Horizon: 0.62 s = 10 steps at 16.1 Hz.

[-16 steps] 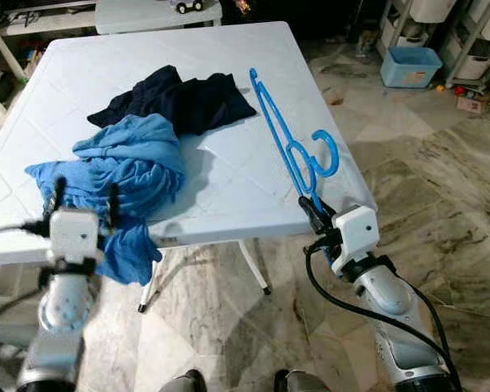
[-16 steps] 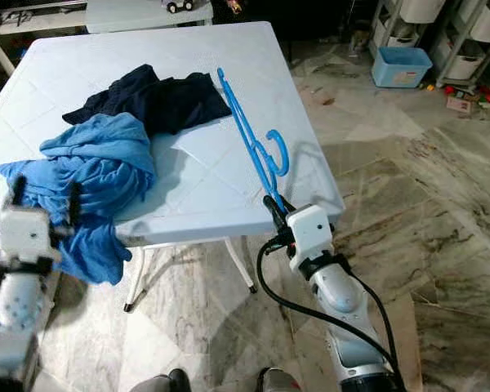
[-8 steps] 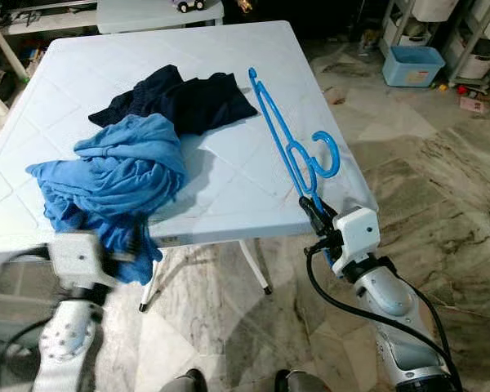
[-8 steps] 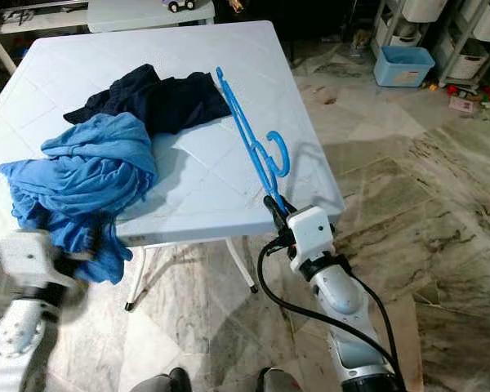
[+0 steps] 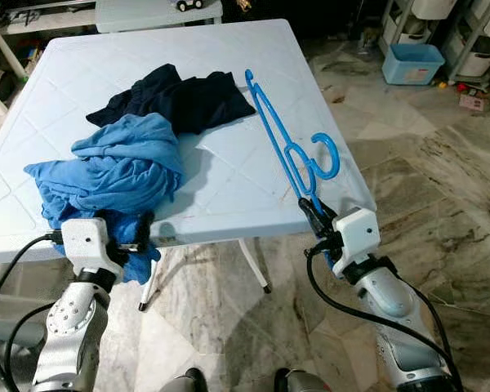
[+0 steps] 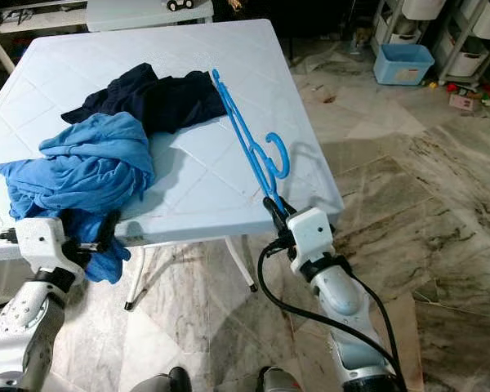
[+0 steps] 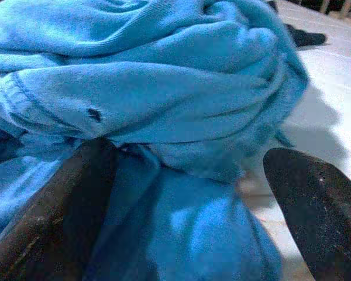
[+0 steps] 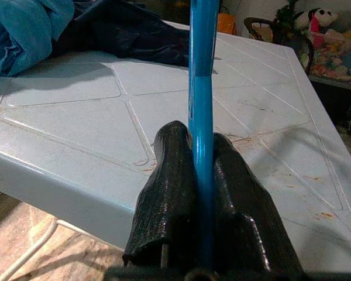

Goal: Hang hanger

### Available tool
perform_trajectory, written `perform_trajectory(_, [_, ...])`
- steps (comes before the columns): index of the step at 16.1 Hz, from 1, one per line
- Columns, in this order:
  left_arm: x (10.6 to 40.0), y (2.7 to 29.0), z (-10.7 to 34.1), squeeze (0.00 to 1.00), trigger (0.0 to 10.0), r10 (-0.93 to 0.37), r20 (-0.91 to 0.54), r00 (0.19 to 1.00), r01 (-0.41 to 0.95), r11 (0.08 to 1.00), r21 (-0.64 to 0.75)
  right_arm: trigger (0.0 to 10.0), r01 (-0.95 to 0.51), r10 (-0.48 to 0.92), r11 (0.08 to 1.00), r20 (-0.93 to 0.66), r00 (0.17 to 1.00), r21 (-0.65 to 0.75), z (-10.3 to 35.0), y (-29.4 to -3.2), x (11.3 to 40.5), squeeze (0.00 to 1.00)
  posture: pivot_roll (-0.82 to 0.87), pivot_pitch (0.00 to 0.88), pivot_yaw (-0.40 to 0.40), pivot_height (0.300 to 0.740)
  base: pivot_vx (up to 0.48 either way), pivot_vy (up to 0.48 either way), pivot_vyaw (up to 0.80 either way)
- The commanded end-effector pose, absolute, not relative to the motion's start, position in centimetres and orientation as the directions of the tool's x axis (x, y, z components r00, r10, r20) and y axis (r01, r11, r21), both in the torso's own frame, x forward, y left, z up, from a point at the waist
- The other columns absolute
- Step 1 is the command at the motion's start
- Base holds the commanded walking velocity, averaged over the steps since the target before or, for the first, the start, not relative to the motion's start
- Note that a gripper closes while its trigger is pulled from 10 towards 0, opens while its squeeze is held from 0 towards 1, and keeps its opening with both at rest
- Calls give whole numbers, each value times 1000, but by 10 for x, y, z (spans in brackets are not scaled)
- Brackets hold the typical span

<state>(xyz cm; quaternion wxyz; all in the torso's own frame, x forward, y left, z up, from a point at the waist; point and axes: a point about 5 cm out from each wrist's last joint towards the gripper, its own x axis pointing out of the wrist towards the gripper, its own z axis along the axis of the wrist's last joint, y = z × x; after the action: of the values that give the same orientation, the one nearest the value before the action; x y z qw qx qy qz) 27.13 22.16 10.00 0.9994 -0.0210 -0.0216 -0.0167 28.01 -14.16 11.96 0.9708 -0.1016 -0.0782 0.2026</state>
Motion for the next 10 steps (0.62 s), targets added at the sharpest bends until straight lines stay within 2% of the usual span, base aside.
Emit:
perform_trajectory(1, [274, 227, 99, 1000, 10000, -25, 32, 999, 25, 1000, -17, 10000, -375, 386, 902, 12, 922, -213, 100, -146, 276, 0, -196, 185, 43, 740, 0, 0, 0])
perform_trajectory(4, [296, 237, 100, 1000, 10000, -23, 4, 1000, 23, 1000, 14, 10000, -379, 390, 902, 12, 921, -207, 100, -143, 275, 0, -197, 188, 37, 740, 0, 0, 0])
perform_trajectory(5, [307, 242, 99, 831, 10000, -32, -42, 999, 34, 997, 64, 10000, -382, 393, 901, 11, 920, -207, 100, -142, 275, 0, -198, 188, 35, 740, 0, 0, 0])
perform_trajectory(6, [317, 247, 102, 0, 10000, -32, -60, 998, 37, 995, 89, 10000, -384, 395, 900, 12, 919, -208, 101, -142, 276, 0, -202, 190, 30, 740, 0, 0, 0])
perform_trajectory(10, [352, 258, 128, 0, 10000, 3, -68, 998, 8, 986, 169, 10000, -374, 387, 902, 17, 922, -214, 104, -145, 279, 0, -216, 192, 33, 740, 0, 0, 0])
